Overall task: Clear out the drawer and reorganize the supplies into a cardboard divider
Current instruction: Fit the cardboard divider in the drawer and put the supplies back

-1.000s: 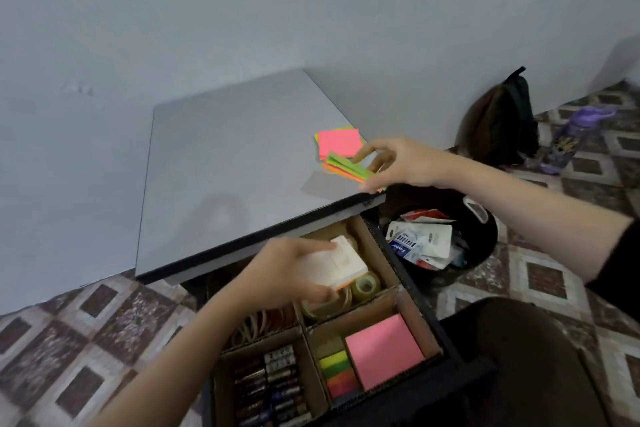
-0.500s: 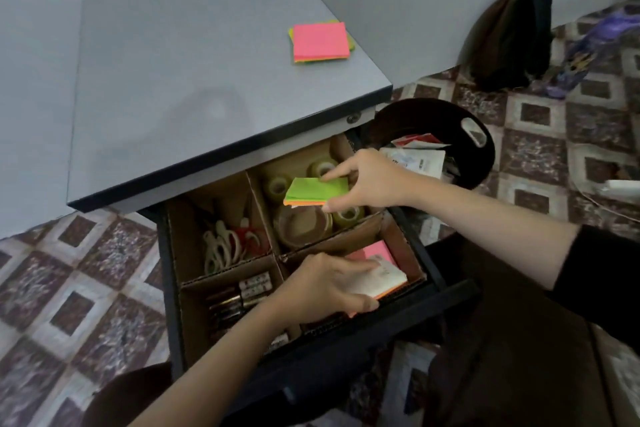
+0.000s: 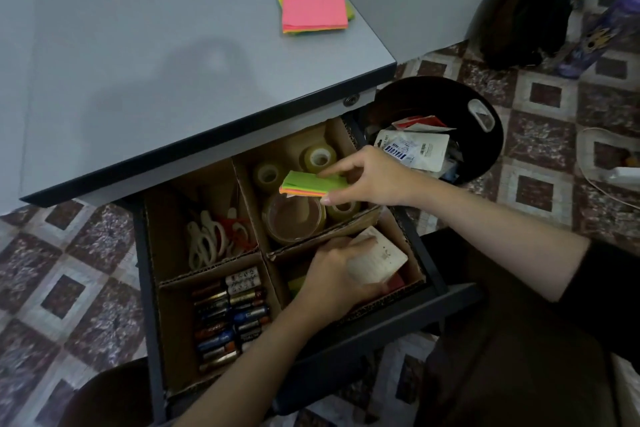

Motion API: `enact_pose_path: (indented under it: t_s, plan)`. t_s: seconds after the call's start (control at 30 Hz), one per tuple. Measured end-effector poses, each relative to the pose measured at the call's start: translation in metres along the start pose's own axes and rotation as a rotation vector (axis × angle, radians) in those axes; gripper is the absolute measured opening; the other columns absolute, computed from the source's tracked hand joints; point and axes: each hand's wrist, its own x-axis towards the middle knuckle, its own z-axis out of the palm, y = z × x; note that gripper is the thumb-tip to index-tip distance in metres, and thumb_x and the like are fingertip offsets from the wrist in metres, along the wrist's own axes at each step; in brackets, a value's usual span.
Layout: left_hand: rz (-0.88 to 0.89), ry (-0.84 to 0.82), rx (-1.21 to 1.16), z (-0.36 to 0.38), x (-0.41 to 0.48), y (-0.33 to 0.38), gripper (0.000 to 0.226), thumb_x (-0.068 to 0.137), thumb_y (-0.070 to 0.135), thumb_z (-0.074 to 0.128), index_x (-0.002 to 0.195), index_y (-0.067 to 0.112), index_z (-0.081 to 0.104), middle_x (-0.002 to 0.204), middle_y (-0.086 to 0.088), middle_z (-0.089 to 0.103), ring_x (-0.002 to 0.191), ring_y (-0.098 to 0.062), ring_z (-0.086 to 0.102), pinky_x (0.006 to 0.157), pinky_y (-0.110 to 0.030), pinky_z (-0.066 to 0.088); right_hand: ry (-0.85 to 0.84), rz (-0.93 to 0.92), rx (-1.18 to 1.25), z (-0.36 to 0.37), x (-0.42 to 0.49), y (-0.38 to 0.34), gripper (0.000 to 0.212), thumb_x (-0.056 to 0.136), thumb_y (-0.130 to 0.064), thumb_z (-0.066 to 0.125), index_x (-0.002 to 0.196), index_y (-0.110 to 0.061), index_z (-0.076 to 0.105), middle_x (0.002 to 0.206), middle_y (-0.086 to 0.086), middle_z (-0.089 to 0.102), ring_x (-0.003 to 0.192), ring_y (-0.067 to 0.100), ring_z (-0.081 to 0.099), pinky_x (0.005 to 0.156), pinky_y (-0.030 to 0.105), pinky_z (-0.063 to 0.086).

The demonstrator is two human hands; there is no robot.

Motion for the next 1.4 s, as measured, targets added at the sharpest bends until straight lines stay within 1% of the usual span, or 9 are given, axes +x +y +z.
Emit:
enact_pose_path:
  t_s: [0.27, 0.5, 0.63, 0.77, 0.83, 0.9, 1.03, 1.23, 1.4]
  plan:
    - [0.007, 0.077, 0.084, 0.009, 0.005, -0.001, 0.054, 0.072, 0.025, 0.078, 0.123, 0.025, 0.061, 0.131, 0.005, 0.051, 0.122, -0.010, 0.044, 0.099, -0.012, 0.027, -0.002, 0.004, -0.025, 0.001, 0.001, 0.000, 0.053, 0.072, -0.035, 0.077, 0.120, -0.016, 0.064, 0.105, -0.004, 0.065, 0.081, -0.003, 0.057, 0.065, 0.004, 0.041]
    - [0.043, -0.069, 0.398, 0.002, 0.010, 0.008, 0.065, 0.082, 0.035, 0.067, 0.140, 0.032, 0.039, 0.145, 0.005, 0.038, 0.133, -0.015, 0.032, 0.109, -0.028, 0.028, -0.008, 0.021, -0.042, 0.002, -0.001, -0.003, 0.054, 0.073, -0.038, 0.076, 0.121, -0.017, 0.064, 0.117, 0.000, 0.065, 0.101, 0.009, 0.060, 0.082, 0.017, 0.048]
    - [0.050, -0.169, 0.211, -0.012, -0.003, 0.007, 0.066, 0.086, 0.038, 0.062, 0.145, 0.031, 0.031, 0.153, 0.005, 0.025, 0.141, -0.007, 0.019, 0.114, -0.022, 0.016, -0.015, 0.027, -0.034, 0.002, -0.001, -0.003, 0.054, 0.072, -0.039, 0.076, 0.120, -0.017, 0.064, 0.117, 0.001, 0.065, 0.101, 0.011, 0.061, 0.083, 0.020, 0.049]
    - [-0.186, -0.035, 0.013, -0.016, -0.020, 0.002, 0.033, 0.089, 0.020, 0.062, 0.121, 0.011, 0.061, 0.122, 0.000, 0.060, 0.107, -0.009, 0.057, 0.087, -0.010, 0.042, -0.022, 0.029, -0.014, 0.003, -0.002, -0.002, 0.056, 0.071, -0.039, 0.077, 0.121, -0.017, 0.063, 0.118, 0.002, 0.064, 0.102, 0.012, 0.061, 0.090, 0.029, 0.051]
    - [-0.313, -0.046, 0.033, -0.016, -0.021, 0.004, 0.013, 0.089, 0.015, 0.060, 0.094, 0.006, 0.068, 0.094, -0.003, 0.066, 0.079, -0.008, 0.059, 0.061, -0.010, 0.045, -0.026, 0.023, -0.013, 0.003, -0.002, -0.003, 0.056, 0.072, -0.038, 0.076, 0.122, -0.017, 0.063, 0.120, 0.002, 0.063, 0.104, 0.012, 0.060, 0.089, 0.026, 0.051]
    - [-0.373, -0.097, -0.002, -0.014, -0.019, 0.006, 0.012, 0.089, 0.013, 0.059, 0.084, 0.006, 0.067, 0.082, -0.003, 0.064, 0.068, -0.006, 0.056, 0.055, -0.010, 0.042, -0.024, 0.021, 0.000, 0.003, -0.003, -0.004, 0.056, 0.072, -0.037, 0.076, 0.122, -0.017, 0.062, 0.120, 0.001, 0.063, 0.103, 0.011, 0.060, 0.084, 0.021, 0.050]
    - [-0.462, -0.063, -0.188, -0.008, -0.013, 0.011, 0.014, 0.088, 0.008, 0.060, 0.094, -0.002, 0.068, 0.084, -0.008, 0.066, 0.065, -0.007, 0.058, 0.059, -0.012, 0.047, -0.034, 0.029, 0.006, 0.004, -0.005, -0.003, 0.057, 0.072, -0.036, 0.077, 0.123, -0.017, 0.062, 0.123, 0.002, 0.061, 0.106, 0.011, 0.057, 0.088, 0.023, 0.048]
    - [-0.410, -0.113, -0.081, -0.018, -0.019, 0.017, 0.024, 0.091, 0.015, 0.057, 0.106, -0.004, 0.064, 0.099, -0.021, 0.065, 0.069, -0.011, 0.056, 0.053, -0.013, 0.044, -0.026, 0.034, 0.008, 0.002, -0.008, -0.009, 0.056, 0.072, -0.036, 0.077, 0.123, -0.020, 0.061, 0.126, 0.000, 0.058, 0.108, 0.013, 0.057, 0.090, 0.024, 0.047]
    - [-0.249, -0.001, 0.283, -0.054, -0.039, 0.017, 0.030, 0.090, 0.033, 0.057, 0.117, 0.022, 0.064, 0.113, 0.003, 0.066, 0.096, -0.012, 0.060, 0.083, -0.027, 0.049, -0.095, -0.015, -0.067, -0.021, -0.031, -0.020, 0.049, 0.070, -0.030, 0.079, 0.116, -0.028, 0.063, 0.120, -0.008, 0.056, 0.108, 0.009, 0.050, 0.086, 0.020, 0.038]
